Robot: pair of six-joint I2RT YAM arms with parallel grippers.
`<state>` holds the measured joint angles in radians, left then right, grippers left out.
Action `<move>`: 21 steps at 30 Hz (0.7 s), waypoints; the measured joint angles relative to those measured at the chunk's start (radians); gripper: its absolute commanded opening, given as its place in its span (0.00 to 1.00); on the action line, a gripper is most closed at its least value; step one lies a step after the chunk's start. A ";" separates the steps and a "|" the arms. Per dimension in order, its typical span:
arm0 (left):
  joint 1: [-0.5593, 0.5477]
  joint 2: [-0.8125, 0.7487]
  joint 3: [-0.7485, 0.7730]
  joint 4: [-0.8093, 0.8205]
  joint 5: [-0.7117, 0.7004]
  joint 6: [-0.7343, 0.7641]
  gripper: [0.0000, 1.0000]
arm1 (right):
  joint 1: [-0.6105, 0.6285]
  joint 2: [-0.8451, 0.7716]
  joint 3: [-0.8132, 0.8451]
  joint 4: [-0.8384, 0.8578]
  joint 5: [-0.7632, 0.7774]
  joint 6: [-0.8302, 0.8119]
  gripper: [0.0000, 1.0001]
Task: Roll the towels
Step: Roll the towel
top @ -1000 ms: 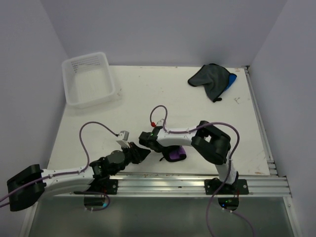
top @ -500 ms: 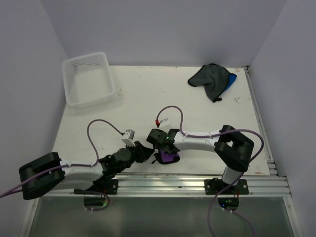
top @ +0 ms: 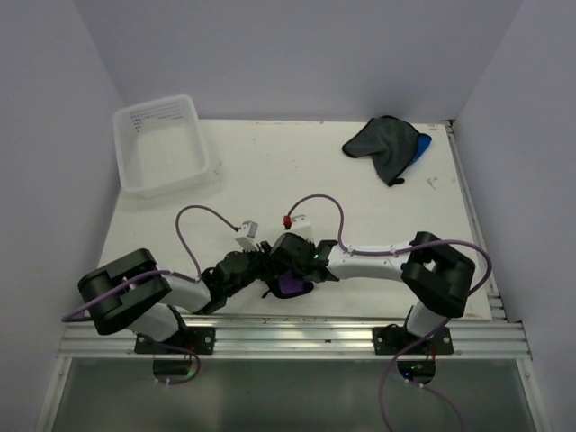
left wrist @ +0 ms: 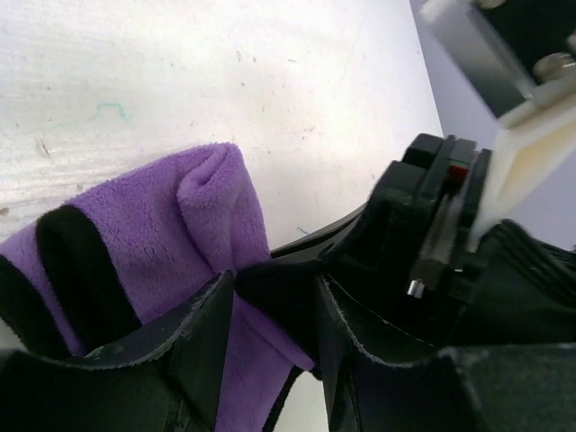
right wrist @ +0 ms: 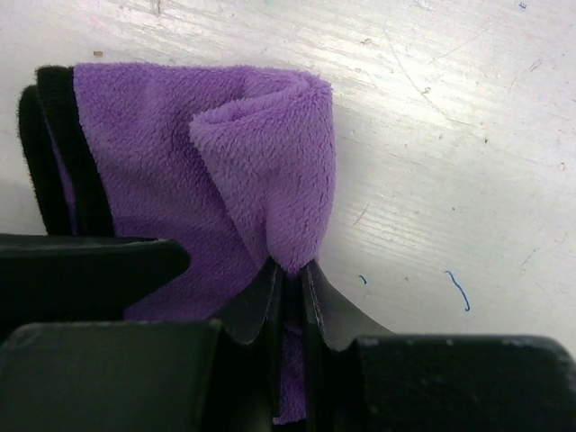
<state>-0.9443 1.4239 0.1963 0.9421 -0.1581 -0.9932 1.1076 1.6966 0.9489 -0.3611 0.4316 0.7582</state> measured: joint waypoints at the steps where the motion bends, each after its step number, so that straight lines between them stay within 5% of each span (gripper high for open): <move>1: 0.004 0.021 0.001 0.015 0.011 -0.002 0.45 | -0.003 -0.006 -0.008 0.010 -0.004 0.002 0.00; 21: 0.077 0.180 0.142 -0.047 0.166 0.034 0.42 | -0.040 -0.068 -0.121 0.143 0.045 -0.010 0.00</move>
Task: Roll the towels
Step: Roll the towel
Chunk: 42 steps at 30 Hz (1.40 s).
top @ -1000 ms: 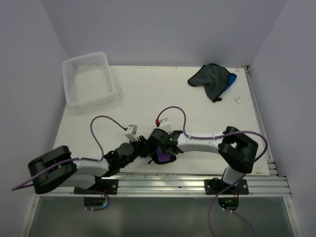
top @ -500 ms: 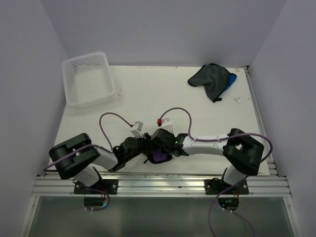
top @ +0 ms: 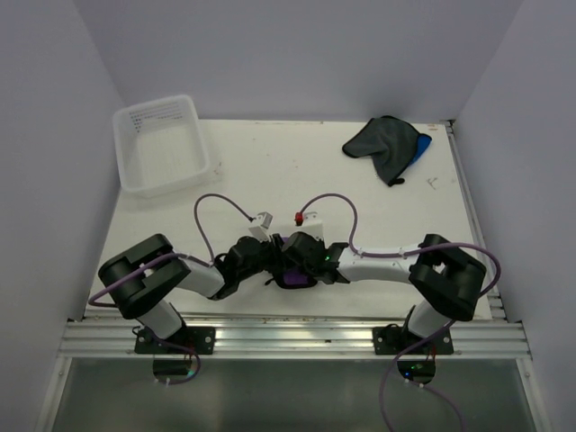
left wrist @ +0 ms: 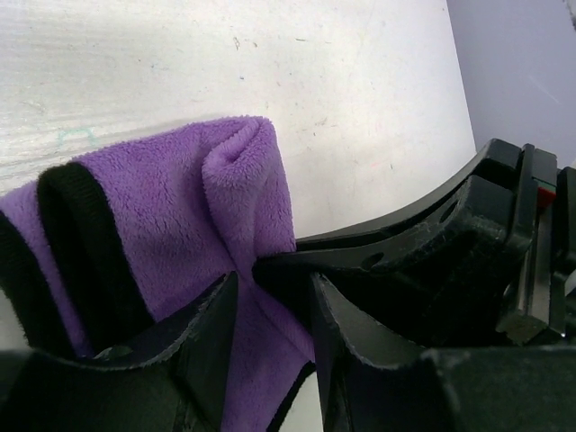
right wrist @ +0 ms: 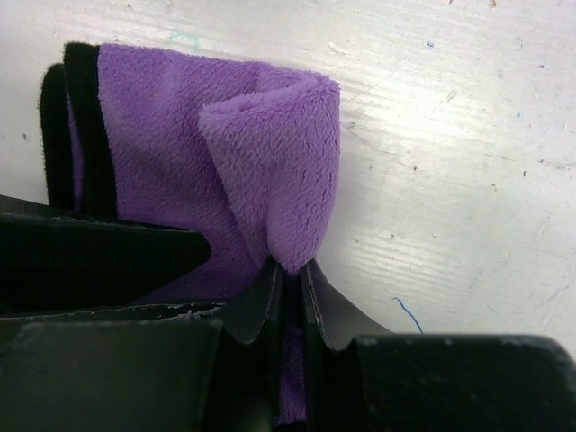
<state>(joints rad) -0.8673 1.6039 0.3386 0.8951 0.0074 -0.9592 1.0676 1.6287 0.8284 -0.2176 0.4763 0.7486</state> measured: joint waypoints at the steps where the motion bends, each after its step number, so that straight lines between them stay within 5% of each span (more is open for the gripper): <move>1: 0.003 0.000 0.011 -0.015 0.008 0.005 0.42 | -0.001 -0.002 -0.002 0.000 0.008 -0.002 0.00; 16: 0.068 -0.048 0.063 -0.190 0.151 0.017 0.48 | -0.001 -0.092 -0.148 0.199 -0.038 -0.084 0.00; 31: 0.169 -0.258 0.102 -0.295 0.085 0.090 0.52 | 0.026 -0.146 -0.188 0.212 -0.267 -0.121 0.00; 42: 0.206 -0.246 0.108 -0.365 0.223 0.132 0.56 | 0.024 -0.184 -0.212 0.200 -0.294 -0.141 0.00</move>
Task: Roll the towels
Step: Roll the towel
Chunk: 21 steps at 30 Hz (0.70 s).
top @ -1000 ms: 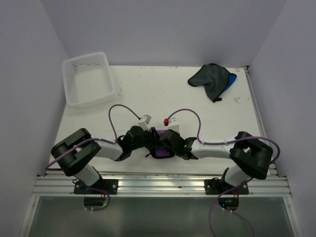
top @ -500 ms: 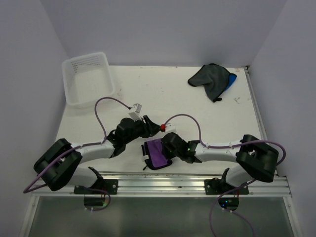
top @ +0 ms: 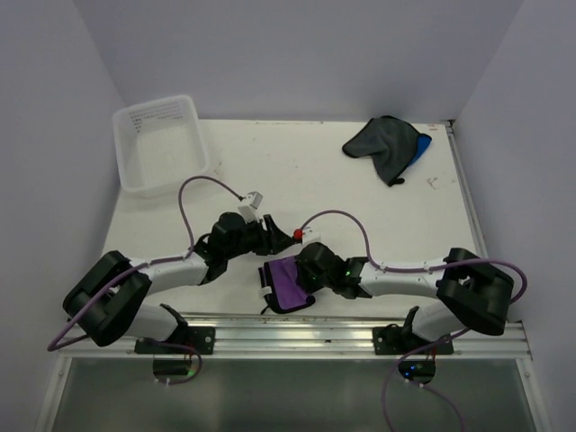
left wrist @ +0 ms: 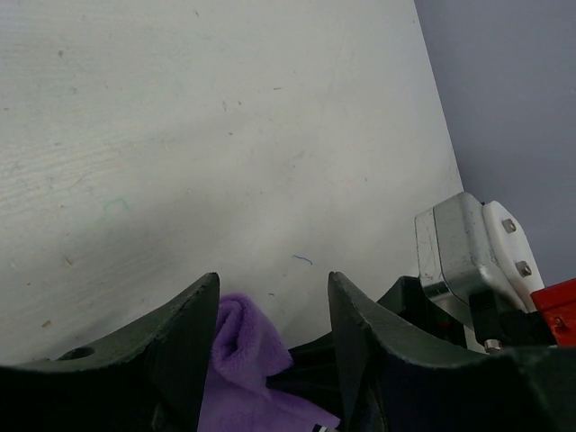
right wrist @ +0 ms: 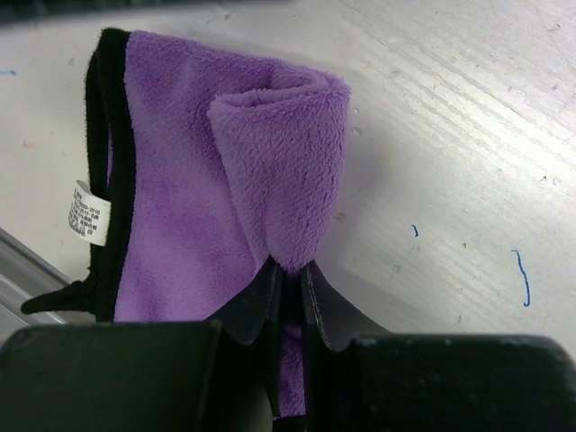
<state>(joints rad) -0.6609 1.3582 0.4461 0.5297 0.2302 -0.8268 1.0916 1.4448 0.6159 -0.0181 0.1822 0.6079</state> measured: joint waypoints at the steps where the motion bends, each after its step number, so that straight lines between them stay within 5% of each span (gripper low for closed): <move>1: 0.000 0.007 0.002 0.000 0.016 0.002 0.59 | -0.001 0.000 0.000 0.000 -0.003 -0.002 0.00; 11: 0.000 0.145 0.086 -0.053 0.167 0.166 0.62 | -0.024 -0.014 -0.017 0.016 -0.091 -0.077 0.00; 21: 0.021 0.195 -0.030 0.020 0.301 0.195 0.62 | -0.171 -0.171 -0.120 -0.015 -0.314 -0.246 0.00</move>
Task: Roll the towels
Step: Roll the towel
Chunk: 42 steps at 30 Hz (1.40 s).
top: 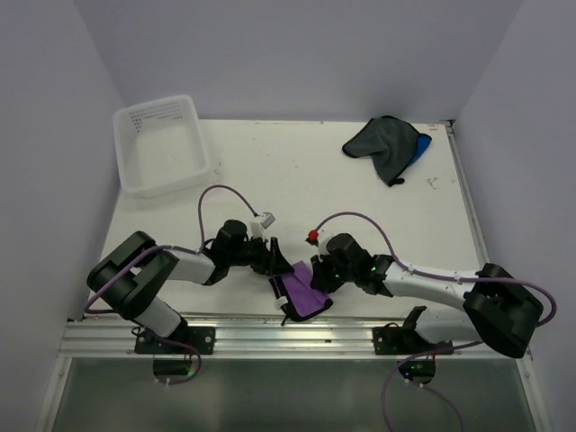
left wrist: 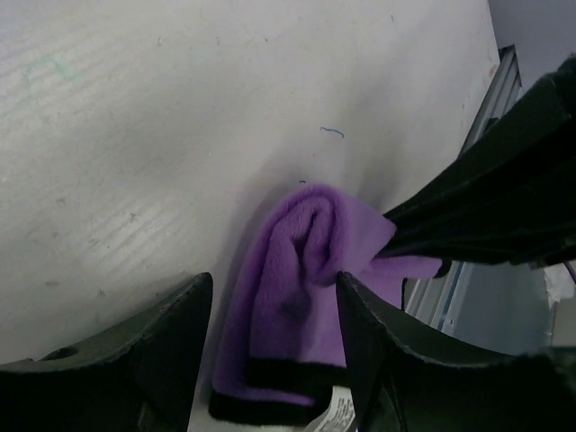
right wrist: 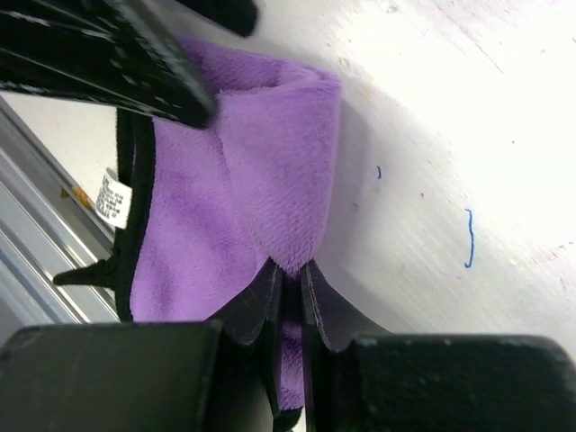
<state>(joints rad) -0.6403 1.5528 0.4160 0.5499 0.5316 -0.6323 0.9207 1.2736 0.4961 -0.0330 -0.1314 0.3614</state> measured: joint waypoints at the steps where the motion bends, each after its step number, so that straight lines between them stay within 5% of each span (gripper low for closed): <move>1: 0.011 0.006 -0.022 0.039 0.024 -0.003 0.63 | -0.016 -0.014 -0.011 -0.003 -0.019 -0.010 0.00; 12: 0.079 0.097 -0.083 0.270 0.176 -0.010 0.64 | -0.031 0.085 0.012 0.027 -0.200 -0.074 0.00; 26: 0.082 0.135 -0.008 0.188 0.243 0.116 0.59 | -0.031 0.158 0.101 -0.026 -0.220 -0.145 0.00; 36: 0.084 0.165 -0.067 0.307 0.300 0.092 0.56 | -0.031 0.151 0.107 -0.053 -0.195 -0.166 0.00; 38: 0.084 0.176 -0.070 0.328 0.309 0.082 0.52 | -0.031 0.150 0.107 -0.056 -0.193 -0.169 0.00; 42: 0.084 0.210 -0.069 0.346 0.319 0.063 0.27 | -0.031 0.150 0.107 -0.055 -0.193 -0.174 0.00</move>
<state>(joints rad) -0.5564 1.7630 0.3466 0.8955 0.8505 -0.5694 0.8898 1.4235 0.6033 -0.0883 -0.3244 0.1875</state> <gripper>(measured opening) 0.390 0.112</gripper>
